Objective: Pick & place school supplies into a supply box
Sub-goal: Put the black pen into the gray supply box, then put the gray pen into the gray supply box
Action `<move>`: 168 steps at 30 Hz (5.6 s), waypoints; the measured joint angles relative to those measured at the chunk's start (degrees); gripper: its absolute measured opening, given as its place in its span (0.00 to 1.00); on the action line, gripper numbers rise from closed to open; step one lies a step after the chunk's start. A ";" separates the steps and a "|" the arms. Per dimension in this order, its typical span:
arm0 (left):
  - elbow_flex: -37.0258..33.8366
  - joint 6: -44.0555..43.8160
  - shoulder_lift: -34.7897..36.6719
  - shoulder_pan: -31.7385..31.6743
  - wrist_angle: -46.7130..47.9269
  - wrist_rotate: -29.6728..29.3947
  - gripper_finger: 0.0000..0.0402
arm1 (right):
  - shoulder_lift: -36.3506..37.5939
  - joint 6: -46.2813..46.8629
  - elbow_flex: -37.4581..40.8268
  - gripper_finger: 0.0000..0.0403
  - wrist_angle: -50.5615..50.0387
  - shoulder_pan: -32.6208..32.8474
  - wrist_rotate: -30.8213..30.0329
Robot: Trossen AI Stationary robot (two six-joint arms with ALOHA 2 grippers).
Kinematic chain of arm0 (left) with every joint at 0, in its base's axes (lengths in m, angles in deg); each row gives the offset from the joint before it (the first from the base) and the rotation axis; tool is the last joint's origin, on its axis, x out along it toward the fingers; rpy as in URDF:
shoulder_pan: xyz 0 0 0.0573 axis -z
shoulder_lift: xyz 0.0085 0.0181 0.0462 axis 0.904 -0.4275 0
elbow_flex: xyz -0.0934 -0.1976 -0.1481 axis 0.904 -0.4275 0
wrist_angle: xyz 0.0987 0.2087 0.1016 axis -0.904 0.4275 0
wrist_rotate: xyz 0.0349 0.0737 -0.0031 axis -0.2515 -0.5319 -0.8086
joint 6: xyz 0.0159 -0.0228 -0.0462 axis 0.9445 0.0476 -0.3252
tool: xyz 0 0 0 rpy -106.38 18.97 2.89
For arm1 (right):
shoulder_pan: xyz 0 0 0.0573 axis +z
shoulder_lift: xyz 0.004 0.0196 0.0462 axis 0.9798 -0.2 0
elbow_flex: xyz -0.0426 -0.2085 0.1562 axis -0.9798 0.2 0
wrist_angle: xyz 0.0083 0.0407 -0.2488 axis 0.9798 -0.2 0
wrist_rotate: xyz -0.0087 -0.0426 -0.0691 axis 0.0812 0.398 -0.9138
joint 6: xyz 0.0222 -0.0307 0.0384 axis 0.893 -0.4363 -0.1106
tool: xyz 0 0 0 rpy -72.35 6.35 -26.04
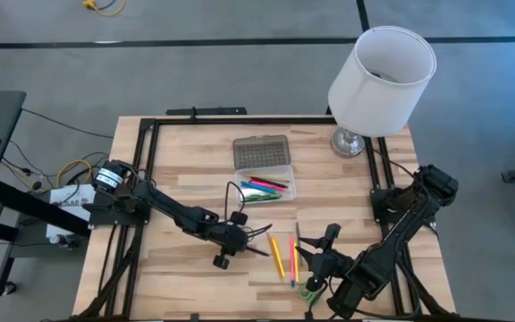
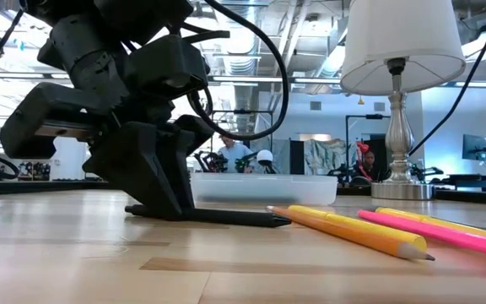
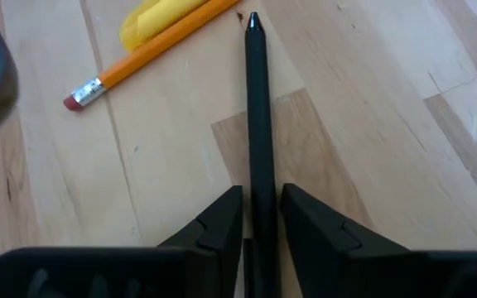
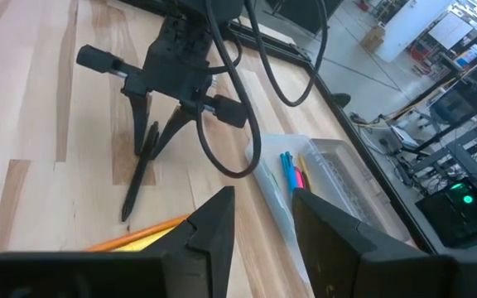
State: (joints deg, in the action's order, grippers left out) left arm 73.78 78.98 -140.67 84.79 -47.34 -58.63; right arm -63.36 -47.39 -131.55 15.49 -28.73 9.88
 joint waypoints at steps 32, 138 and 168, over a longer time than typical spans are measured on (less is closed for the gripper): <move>0.10 0.94 -0.42 -0.98 -4.51 2.31 0.27 | 0.00 0.00 0.00 0.29 0.04 -2.77 1.35; 3.93 2.69 4.96 -18.69 -4.12 -26.03 0.08 | -0.02 -0.02 0.02 0.29 -0.02 -3.28 2.97; 3.97 6.13 5.01 -19.23 -8.62 -21.79 0.29 | -0.02 0.02 0.02 0.29 0.00 -3.39 2.97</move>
State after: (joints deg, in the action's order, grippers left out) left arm 77.75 85.10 -135.67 65.56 -55.96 -80.42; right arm -63.38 -47.37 -131.52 15.49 -32.12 12.85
